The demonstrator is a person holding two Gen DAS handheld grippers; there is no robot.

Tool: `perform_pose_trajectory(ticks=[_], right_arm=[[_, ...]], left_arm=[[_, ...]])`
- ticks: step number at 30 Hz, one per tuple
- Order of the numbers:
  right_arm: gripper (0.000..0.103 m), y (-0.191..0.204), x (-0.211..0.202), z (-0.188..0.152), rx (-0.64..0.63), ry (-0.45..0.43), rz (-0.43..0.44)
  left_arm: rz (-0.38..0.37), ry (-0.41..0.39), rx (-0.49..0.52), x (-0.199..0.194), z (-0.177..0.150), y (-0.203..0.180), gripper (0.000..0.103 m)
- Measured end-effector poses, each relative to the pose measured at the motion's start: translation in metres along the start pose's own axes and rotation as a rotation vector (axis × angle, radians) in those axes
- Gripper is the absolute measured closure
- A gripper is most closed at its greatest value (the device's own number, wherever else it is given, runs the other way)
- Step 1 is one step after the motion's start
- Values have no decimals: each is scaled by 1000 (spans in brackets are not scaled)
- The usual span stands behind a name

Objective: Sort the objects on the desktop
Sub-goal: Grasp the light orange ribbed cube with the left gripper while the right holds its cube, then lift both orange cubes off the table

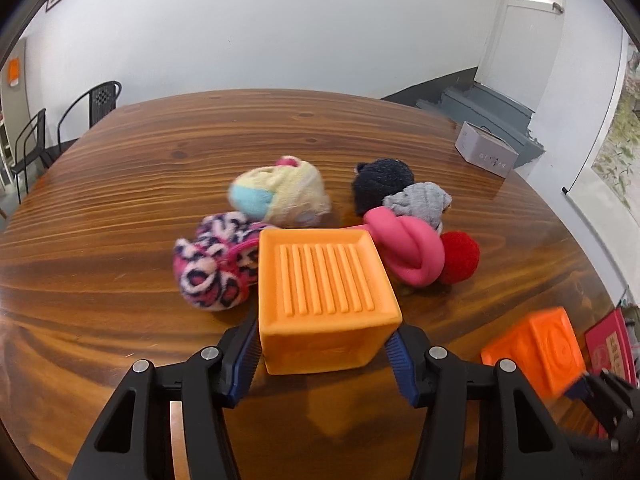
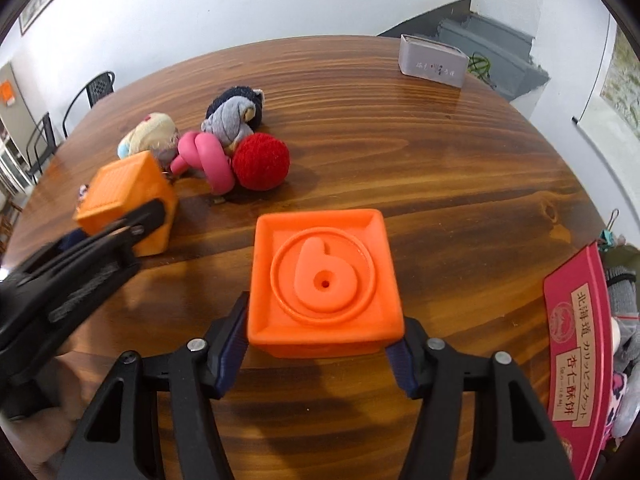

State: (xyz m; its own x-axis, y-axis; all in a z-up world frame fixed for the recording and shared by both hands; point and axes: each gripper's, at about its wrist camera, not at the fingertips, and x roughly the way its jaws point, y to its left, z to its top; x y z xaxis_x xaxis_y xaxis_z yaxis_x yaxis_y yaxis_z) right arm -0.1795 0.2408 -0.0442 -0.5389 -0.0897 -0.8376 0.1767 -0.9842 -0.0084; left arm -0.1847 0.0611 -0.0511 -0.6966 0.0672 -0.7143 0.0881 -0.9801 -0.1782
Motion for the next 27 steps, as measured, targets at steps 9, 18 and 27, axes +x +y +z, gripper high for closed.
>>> perform_pose_trajectory(ticks=[9,18,27], right_arm=[[49,4,-5,0,12,-38,130],[49,-3,-23,-1,58,-137,201],[49,-19,-52,-28,168,-201,262]], left_arm=[[-6,-88,-79,-67,-23,55,48],[-4,-112,-116,-98,-51,86,48],[-46,-138,-72,-109,-59,77,48]])
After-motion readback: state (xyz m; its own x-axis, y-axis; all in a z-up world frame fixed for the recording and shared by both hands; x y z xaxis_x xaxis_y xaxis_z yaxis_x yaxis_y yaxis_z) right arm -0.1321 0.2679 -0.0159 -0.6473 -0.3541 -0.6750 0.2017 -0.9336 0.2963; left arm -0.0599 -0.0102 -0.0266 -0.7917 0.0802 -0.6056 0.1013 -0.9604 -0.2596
